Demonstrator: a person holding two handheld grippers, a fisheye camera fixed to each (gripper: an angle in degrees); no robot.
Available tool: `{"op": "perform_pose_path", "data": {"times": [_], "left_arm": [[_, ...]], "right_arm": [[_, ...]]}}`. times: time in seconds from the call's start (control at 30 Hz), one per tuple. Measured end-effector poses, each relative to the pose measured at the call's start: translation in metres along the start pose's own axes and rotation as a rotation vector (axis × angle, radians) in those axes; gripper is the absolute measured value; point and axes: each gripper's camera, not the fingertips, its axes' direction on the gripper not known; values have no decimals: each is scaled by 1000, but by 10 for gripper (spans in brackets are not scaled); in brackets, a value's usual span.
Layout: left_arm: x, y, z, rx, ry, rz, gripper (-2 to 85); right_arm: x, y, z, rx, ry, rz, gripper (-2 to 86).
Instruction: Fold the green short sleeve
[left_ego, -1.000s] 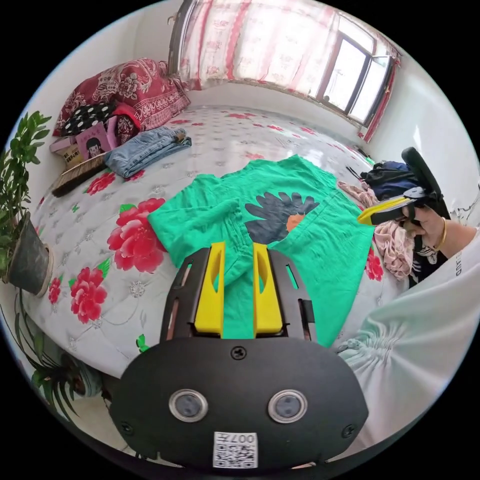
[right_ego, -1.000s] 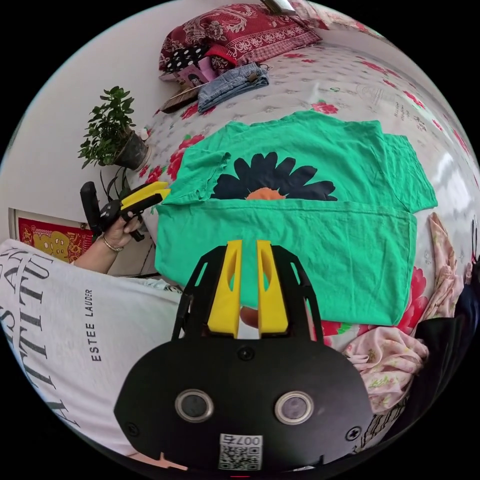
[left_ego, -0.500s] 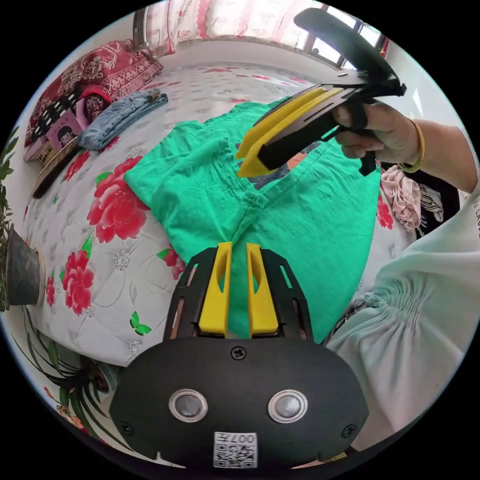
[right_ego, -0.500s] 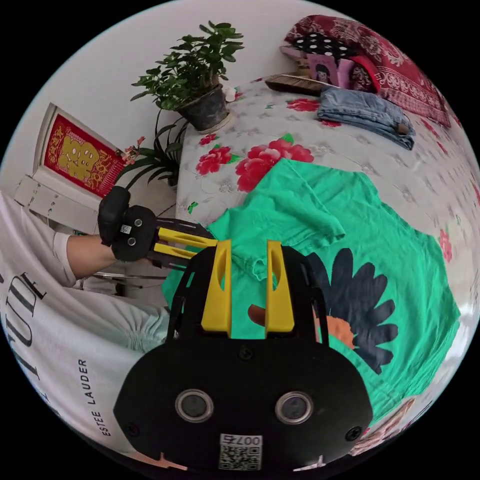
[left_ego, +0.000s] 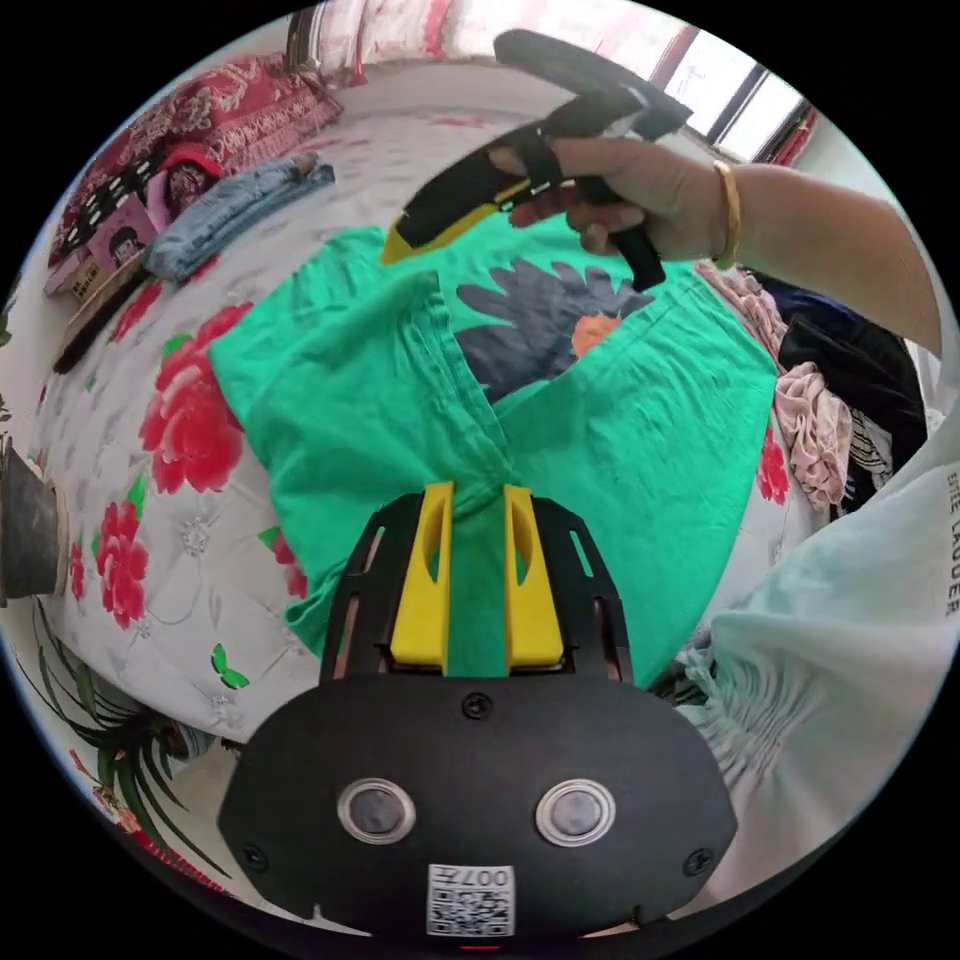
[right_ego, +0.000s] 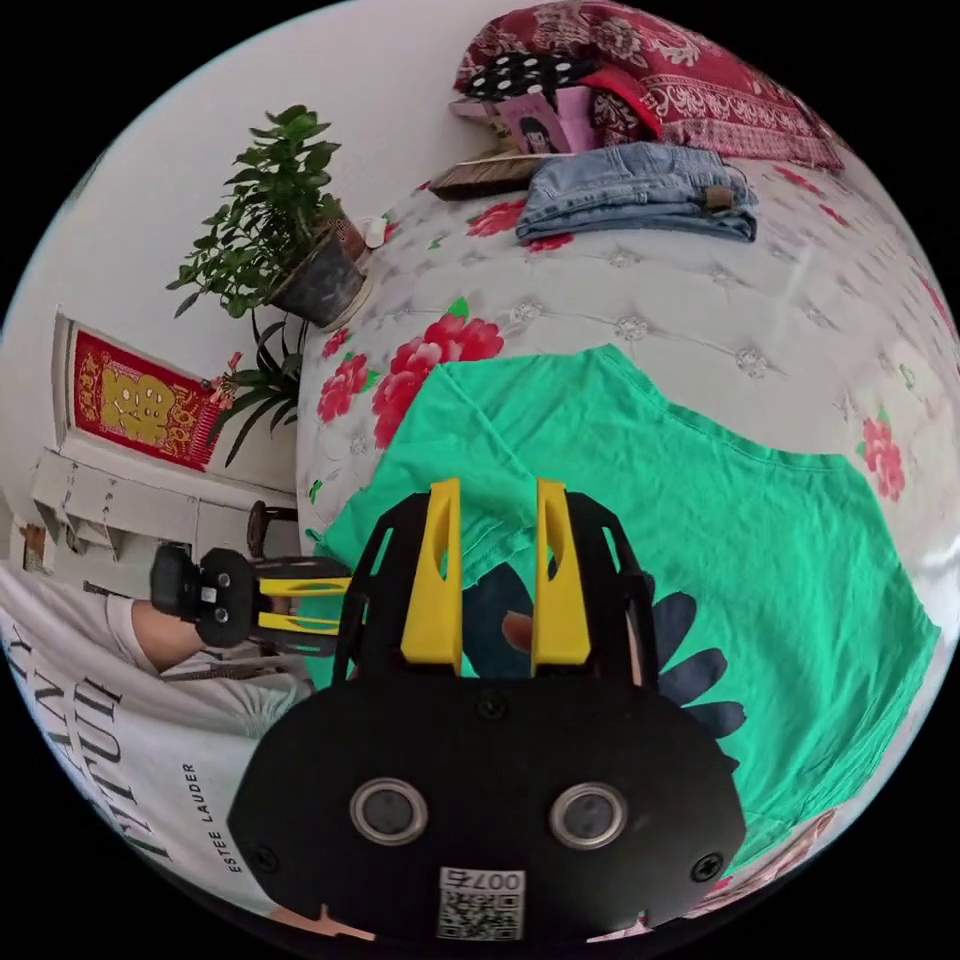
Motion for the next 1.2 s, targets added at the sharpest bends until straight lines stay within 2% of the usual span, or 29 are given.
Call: {"op": "perform_pose_path", "data": {"times": [0.1, 0.2, 0.27, 0.43, 0.53, 0.67, 0.87, 0.9, 0.97, 1.07, 1.2], "left_arm": [[9, -7, 6, -79, -11, 48, 35], [10, -13, 2, -86, -32, 48, 18], [1, -22, -6, -56, -8, -38, 11], [-13, -35, -9, -26, 35, -169, -1], [-5, -43, 7, -90, 18, -146, -4], [9, -56, 16, -129, 36, -145, -6], [20, -58, 4, -143, 34, -194, -5], [21, -55, 3, -148, 27, -201, -5], [20, -40, -4, -166, 3, -247, -5], [17, -17, -16, -156, -18, -328, -6], [12, 13, -29, -128, -27, -448, -7]], "right_arm": [[13, -3, 9, -46, 128, 0, 23], [36, 6, -30, 36, 123, 20, 23], [59, 32, -75, 139, 101, 34, 35], [186, 194, -216, 439, 196, 367, 57], [290, 346, -303, 609, 253, 748, 61], [341, 403, -346, 618, 305, 846, 69], [387, 390, -328, 442, 228, 869, 59], [378, 387, -332, 478, 306, 866, 52], [371, 377, -341, 483, 279, 829, 31], [334, 346, -384, 585, 247, 651, 12], [210, 261, -414, 522, 252, 177, 3]]}}
